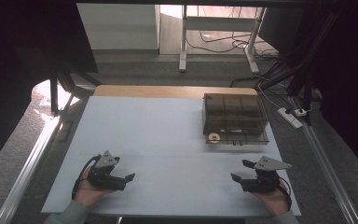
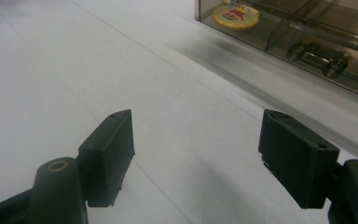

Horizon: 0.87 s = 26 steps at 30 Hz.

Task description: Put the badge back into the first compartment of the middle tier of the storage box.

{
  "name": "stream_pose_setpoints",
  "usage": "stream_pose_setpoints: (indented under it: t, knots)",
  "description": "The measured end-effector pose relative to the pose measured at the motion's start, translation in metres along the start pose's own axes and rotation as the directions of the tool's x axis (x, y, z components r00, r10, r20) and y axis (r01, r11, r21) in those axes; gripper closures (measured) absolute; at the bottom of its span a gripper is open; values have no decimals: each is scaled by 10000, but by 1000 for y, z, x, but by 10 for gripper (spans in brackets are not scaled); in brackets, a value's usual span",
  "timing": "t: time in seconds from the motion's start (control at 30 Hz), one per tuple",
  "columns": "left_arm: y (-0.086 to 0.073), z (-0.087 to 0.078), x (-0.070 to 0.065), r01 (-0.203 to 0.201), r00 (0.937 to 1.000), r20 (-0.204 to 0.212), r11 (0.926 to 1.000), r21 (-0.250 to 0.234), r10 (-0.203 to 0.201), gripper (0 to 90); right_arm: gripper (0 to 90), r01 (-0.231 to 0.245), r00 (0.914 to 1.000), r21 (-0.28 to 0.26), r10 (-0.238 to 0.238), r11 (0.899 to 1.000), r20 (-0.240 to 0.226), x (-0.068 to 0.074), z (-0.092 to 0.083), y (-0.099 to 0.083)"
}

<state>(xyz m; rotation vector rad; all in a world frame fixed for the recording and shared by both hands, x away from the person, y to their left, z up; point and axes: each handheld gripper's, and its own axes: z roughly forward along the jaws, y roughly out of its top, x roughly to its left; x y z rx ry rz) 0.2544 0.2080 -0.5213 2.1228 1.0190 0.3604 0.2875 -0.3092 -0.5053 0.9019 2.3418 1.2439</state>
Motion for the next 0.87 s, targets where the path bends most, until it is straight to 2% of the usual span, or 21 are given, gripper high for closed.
stream_pose_setpoints:
  t: [0.27,0.87]
  knots:
    - [0,0,-1,-1,10000,4,10000,9,1,118,262,-43,9999,-32,43,10000,106,-6,-1,-2]
    - [0,1,-1,-7,10000,-12,10000,35,8,118,259,334,9994,-34,-334,9994,79,-2,-1,0]
